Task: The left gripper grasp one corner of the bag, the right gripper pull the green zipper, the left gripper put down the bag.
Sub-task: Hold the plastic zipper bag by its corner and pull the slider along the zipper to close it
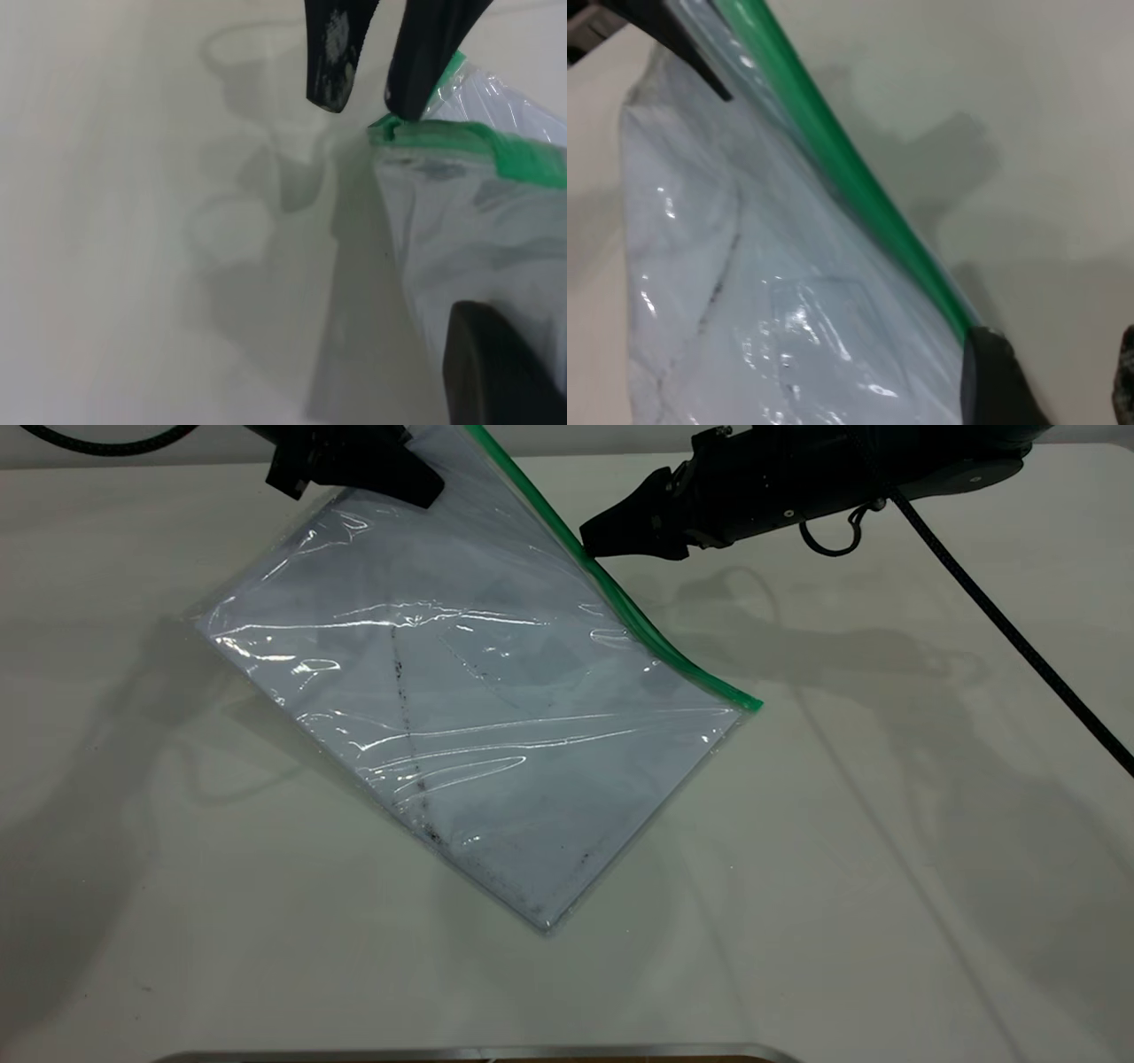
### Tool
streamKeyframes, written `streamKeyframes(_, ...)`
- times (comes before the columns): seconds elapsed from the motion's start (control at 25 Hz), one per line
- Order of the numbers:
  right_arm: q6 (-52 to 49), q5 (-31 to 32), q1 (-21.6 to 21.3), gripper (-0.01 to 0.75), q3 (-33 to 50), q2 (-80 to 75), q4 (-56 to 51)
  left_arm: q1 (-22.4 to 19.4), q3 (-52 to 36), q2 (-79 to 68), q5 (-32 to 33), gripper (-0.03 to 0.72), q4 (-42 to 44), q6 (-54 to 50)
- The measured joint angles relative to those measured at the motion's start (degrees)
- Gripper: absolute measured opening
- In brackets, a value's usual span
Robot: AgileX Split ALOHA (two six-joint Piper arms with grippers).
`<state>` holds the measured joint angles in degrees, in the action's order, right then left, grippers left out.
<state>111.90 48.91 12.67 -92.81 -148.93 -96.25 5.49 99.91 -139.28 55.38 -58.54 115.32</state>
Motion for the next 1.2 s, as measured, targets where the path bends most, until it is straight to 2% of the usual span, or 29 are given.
streamKeyframes(0.52,-0.24,-0.08,1.29,0.369,0.00,0.00,2.76,0.00,0.00,0.00,0.40,0.051,-0.05,0.00)
streamKeyframes(0.68,-0.24,-2.47,1.52,0.348,0.00,0.00,2.39,0.00,0.00,0.00,0.42,0.051,-0.05,0.00)
streamKeyframes(0.8,0.15,-2.85,1.63,0.263,0.00,0.00,2.39,0.00,0.00,0.00,0.47,0.051,-0.05,0.00)
streamKeyframes(0.96,1.51,-2.05,1.69,0.056,0.00,0.00,2.93,0.00,0.00,0.00,0.47,0.051,-0.70,-0.05)
streamKeyframes(1.2,0.84,-1.92,0.93,0.035,0.00,0.10,4.62,-0.39,-0.06,-0.05,0.41,0.051,-3.00,0.13)
